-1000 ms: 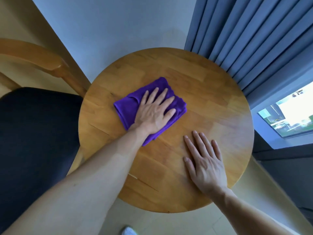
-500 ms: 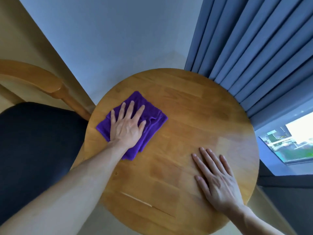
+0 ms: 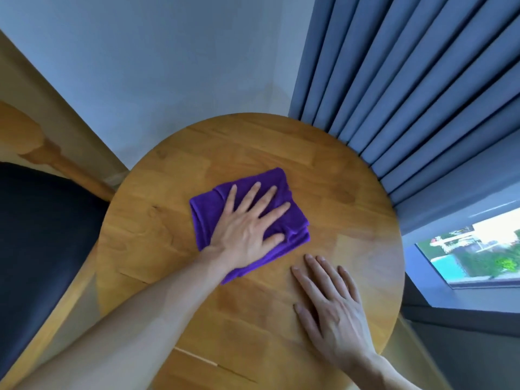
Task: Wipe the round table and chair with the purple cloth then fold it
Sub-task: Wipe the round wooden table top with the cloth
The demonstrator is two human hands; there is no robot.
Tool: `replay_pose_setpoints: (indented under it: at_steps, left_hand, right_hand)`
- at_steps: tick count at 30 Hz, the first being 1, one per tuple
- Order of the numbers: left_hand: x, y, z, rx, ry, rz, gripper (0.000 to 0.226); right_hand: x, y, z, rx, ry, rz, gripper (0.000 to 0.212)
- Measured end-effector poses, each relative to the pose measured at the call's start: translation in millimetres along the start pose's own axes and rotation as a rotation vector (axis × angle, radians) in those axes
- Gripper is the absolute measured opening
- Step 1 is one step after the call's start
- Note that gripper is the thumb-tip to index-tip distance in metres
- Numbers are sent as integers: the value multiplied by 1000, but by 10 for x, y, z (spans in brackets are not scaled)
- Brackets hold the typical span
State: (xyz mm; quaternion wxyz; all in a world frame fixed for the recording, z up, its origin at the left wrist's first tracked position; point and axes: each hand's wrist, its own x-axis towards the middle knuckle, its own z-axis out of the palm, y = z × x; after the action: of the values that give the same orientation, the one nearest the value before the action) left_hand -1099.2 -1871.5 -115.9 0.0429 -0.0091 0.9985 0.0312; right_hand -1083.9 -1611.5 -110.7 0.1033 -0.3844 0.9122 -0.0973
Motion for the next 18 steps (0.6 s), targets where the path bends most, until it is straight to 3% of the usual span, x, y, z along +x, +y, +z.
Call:
replay_pose_setpoints:
  at_steps: [3, 7, 11, 14, 18]
  left_hand:
    - [34, -524, -22, 55, 30, -85, 67]
    - [156, -1083, -115, 0, -9, -445, 66]
    - [320, -714, -97, -95, -5, -605, 68]
    - [251, -130, -68, -86, 16, -465, 68]
    - [-184, 443, -46, -87, 16, -86, 63]
  right_hand:
    - [248, 97, -97, -24, 44, -34, 44]
    - [871, 327, -251, -130, 106, 19, 42]
    - [1478, 481, -331, -135, 85, 88, 46]
    - [1717, 531, -400, -97, 78, 109, 43]
    - [1839, 623, -463, -46, 60, 66, 54]
